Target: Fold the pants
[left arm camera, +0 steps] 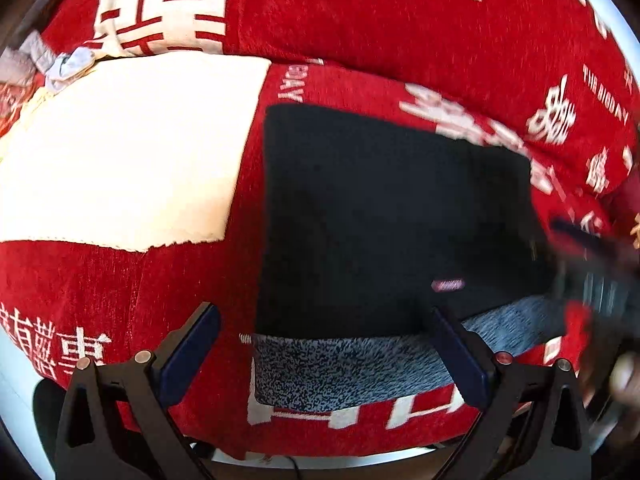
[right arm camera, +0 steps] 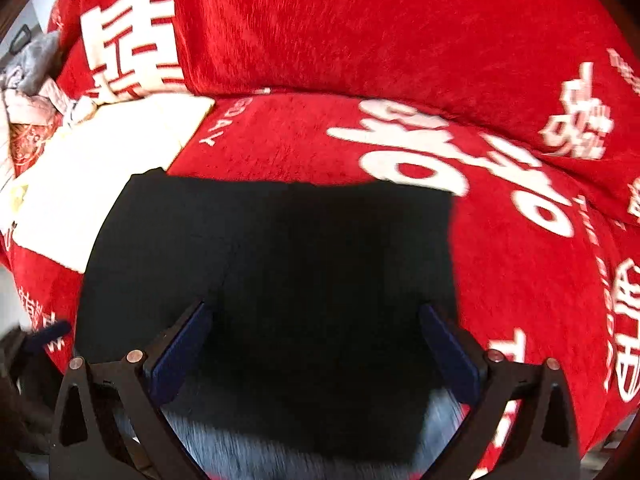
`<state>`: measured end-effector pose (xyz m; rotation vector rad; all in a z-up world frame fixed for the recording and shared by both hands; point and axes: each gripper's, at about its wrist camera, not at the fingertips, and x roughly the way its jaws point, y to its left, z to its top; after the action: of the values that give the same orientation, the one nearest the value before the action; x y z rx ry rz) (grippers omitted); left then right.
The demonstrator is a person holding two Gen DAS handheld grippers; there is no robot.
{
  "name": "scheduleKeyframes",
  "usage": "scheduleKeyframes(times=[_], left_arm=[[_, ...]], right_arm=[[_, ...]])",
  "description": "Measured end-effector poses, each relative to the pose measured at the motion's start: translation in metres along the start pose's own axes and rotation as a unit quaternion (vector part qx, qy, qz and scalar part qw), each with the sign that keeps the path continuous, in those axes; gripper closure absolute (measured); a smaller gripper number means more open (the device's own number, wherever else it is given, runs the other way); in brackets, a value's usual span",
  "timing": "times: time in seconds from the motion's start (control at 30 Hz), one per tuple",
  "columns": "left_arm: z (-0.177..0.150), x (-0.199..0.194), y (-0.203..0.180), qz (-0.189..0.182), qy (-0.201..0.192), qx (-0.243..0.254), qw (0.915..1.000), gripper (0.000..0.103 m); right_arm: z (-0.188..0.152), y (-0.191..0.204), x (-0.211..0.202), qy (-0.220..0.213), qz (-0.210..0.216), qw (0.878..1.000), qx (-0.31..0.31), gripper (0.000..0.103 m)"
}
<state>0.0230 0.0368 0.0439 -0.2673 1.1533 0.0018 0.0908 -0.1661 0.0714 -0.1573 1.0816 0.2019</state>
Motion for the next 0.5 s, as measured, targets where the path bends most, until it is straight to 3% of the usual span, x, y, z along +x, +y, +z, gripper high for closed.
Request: scheduleKeyframes(times=[0.13,0.2,0.3,0.37,0.5], left_arm=[[-0.001,0.016,0.0,0.034,0.03,0.002,0.999,0.0],[-0.006,0.023,-0.002,0.04,0.031,0.002,0.9987,0.0],[-0.003,0.013,-0.004,0.03,0.029,0.002,0.9991,0.0],[0.008,0.003,-0.005,0.025,0.015,0.01,0.9995,0.0],[0.052,-0.002,-0.002,0.035,-0.006,-0.014,0.9993,0.0]], right_arm=[[-0.042,-0.01,-0.006,0.014,-0.018,0.999,0.023,0.0],[-0.054,-0.016,0.003,0.028,-0.006,0.999,0.034,0.0],[-0.058,-0.028,0.002,0.034,0.017,0.997,0.068,0.0],[-0.055,-0.031,-0.011,0.014,0.009,0.997,0.075,0.0],[-0.043,-0.027,-0.025,-0.012,-0.001,0.998,0.066,0.0]])
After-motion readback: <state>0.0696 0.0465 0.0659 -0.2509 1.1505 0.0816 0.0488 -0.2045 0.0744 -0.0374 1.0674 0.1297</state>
